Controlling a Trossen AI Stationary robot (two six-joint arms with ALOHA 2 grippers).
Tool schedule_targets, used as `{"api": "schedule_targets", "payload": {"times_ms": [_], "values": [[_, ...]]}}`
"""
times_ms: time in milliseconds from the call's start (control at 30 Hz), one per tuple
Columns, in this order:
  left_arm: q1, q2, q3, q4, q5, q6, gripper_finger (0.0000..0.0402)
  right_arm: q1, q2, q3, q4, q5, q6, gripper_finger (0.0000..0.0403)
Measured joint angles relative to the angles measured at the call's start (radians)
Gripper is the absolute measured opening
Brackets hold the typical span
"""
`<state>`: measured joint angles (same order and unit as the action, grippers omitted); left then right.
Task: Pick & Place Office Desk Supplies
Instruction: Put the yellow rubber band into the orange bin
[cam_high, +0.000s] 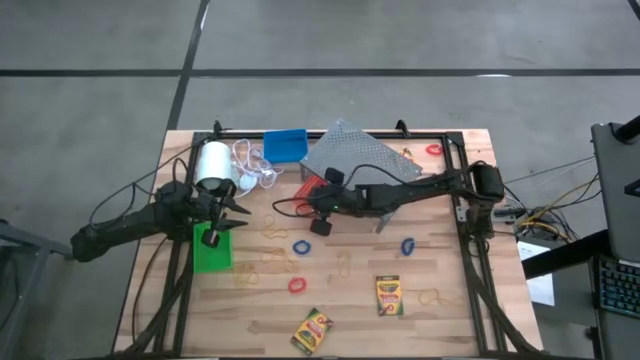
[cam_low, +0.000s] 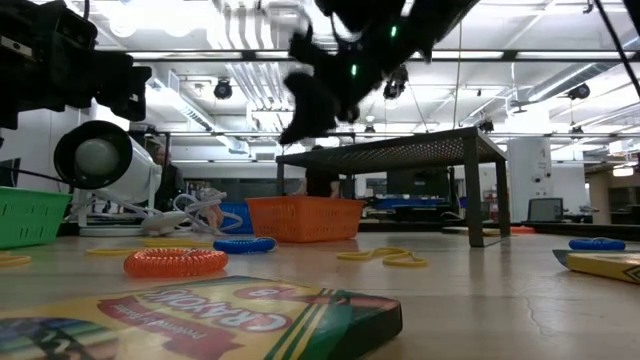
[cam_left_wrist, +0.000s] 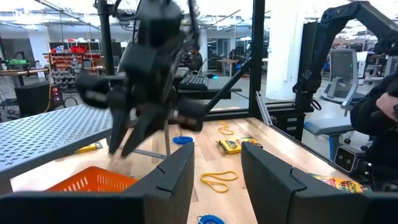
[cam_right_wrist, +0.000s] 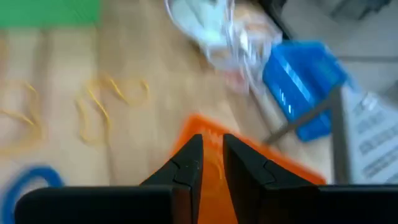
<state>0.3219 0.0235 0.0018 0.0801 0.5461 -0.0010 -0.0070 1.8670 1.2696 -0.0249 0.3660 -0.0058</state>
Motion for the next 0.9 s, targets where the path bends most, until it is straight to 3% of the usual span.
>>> {"api": "schedule_targets", "payload": {"times_ms": [467,900], "values": [[0.000,0.015,0.000,0.002,0.000,0.000,0.0134,0.095,-0.164,-0.035,-0.191,-0.007,-0.117,0.0089],[0.000,0.035,0.000,0.001,0.000,0.000,0.0134,0.147,-0.332,-0.254,-0.064,0.001,-0.098,0.0091]]}}
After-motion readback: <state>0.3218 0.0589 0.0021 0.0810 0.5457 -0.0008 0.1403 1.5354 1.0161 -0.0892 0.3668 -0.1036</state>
